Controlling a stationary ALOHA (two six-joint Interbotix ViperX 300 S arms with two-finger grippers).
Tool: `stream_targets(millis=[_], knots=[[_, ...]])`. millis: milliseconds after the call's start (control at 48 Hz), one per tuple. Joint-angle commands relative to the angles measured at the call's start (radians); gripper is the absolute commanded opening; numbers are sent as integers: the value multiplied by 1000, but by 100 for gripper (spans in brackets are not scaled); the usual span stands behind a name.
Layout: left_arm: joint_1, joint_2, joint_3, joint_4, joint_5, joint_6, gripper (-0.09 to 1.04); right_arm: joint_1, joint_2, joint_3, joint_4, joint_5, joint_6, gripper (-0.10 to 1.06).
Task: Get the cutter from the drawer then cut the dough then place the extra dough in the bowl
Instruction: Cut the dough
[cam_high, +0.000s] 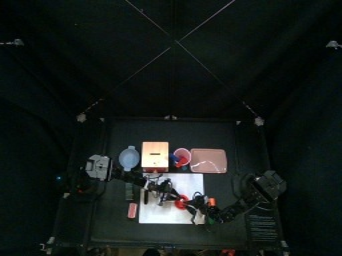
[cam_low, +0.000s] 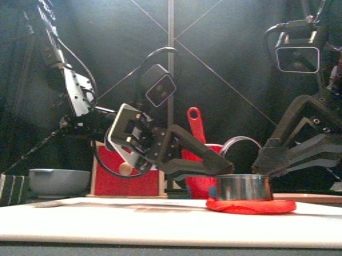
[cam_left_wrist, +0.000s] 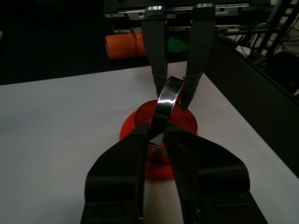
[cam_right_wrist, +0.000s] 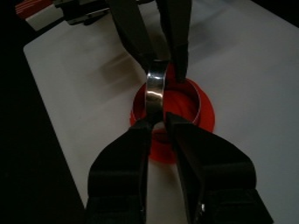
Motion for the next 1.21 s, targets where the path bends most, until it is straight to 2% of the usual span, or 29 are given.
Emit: stream_targets(millis=[21, 521, 688, 979, 1208], knots=[[3, 9, 9, -2, 44, -3, 60, -28, 8, 14, 26, 38, 6, 58], [5, 11, 8, -3, 44, -2, 60, -32, 8, 18, 29, 48, 5, 58], [2, -6, 6, -3, 54, 8, 63, -32, 3, 15, 15, 46, -3, 59], [3, -44, 12, 0, 67, 11, 74, -32, -12, 14, -8, 41, -6, 75], [6, -87, 23, 2, 69, 14, 75, -34, -28, 20, -18, 40, -8, 77]])
